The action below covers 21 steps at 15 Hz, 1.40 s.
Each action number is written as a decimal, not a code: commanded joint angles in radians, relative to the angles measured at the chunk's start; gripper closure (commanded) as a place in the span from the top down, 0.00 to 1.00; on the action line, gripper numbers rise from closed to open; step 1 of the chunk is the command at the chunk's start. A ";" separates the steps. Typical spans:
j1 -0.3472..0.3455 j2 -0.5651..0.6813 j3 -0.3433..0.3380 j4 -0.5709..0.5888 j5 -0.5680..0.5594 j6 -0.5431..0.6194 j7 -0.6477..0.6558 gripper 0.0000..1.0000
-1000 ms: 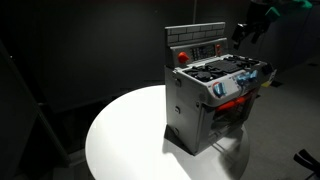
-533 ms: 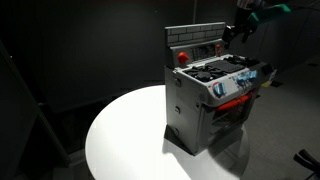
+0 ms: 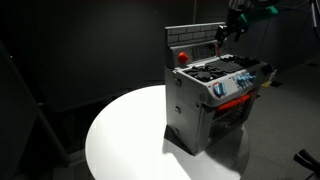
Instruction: Press the right top button on the stove
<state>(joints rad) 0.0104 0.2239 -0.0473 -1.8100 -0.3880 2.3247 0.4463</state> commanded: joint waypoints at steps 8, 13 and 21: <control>0.033 0.052 -0.048 0.069 -0.017 -0.002 0.025 1.00; 0.031 0.062 -0.062 0.083 -0.021 -0.003 0.026 1.00; 0.023 -0.026 -0.053 -0.004 0.036 -0.095 -0.020 1.00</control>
<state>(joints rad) 0.0345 0.2501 -0.1010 -1.7745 -0.3818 2.2847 0.4474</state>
